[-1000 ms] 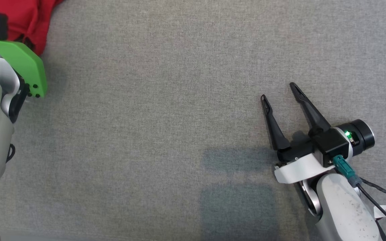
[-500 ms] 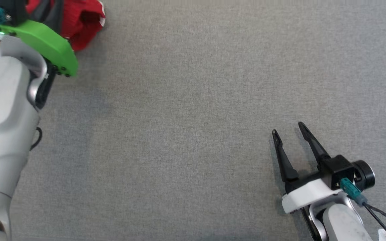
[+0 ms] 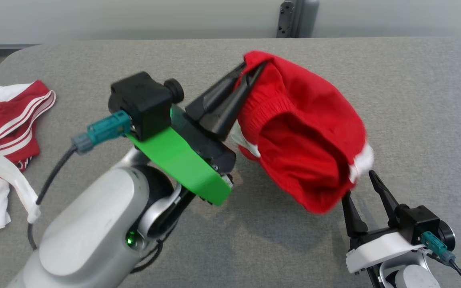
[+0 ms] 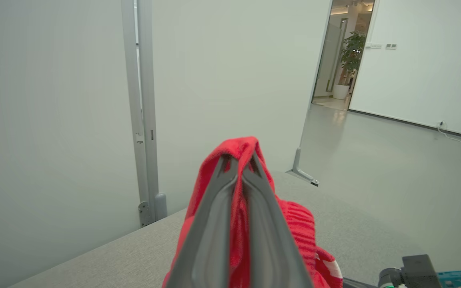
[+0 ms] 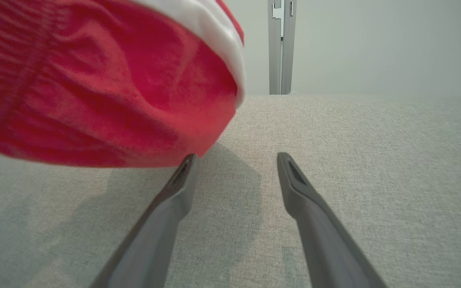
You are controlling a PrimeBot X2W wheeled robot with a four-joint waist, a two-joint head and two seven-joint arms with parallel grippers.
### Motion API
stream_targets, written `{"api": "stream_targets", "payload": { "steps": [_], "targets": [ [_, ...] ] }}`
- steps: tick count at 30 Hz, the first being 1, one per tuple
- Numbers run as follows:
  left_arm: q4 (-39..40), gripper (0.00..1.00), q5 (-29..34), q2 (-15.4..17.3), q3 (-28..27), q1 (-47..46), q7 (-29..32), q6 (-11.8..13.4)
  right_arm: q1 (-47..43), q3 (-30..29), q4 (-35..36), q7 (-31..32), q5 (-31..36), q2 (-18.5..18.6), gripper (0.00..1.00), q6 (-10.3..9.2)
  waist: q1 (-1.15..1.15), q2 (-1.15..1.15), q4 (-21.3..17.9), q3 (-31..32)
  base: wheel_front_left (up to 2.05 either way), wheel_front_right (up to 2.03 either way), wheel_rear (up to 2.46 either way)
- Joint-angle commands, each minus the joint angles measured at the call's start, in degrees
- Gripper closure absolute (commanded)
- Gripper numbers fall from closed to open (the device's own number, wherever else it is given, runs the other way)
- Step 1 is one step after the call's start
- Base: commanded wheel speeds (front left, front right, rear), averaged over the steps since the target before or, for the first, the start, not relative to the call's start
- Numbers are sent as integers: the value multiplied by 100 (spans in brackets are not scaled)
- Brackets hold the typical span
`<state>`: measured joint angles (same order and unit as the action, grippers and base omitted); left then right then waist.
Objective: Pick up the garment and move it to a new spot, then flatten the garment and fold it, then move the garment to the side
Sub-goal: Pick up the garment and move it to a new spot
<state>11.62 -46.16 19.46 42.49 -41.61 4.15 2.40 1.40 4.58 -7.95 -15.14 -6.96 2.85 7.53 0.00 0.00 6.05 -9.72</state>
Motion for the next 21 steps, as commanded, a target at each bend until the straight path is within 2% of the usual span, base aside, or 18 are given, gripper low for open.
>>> {"api": "stream_targets", "payload": {
  "steps": [1,4,7,9,16,21],
  "targets": [
    [74,100,3,41,13,229,57,172,-64,-5,25,-2,-62,8,0,-8,0,0,-337,97,0,0,0],
    [-87,100,-223,-50,26,623,38,361,-15,31,48,-2,-134,9,0,-8,0,0,-514,-2,0,0,0],
    [-841,100,-370,53,-35,844,-22,303,23,38,59,-2,-181,8,0,-8,0,0,-658,-107,0,0,0],
    [-1545,100,-551,77,-93,937,-46,186,49,29,48,-2,-206,8,0,-8,0,0,-747,-167,0,0,0],
    [-4009,100,-470,293,-231,596,-455,-301,22,13,6,-2,-216,10,0,-7,0,0,-910,-271,0,0,0],
    [-5206,100,-330,355,-310,285,-890,-526,-29,-40,-24,-2,-159,7,0,-7,0,0,-908,-263,0,0,0]
  ]
}}
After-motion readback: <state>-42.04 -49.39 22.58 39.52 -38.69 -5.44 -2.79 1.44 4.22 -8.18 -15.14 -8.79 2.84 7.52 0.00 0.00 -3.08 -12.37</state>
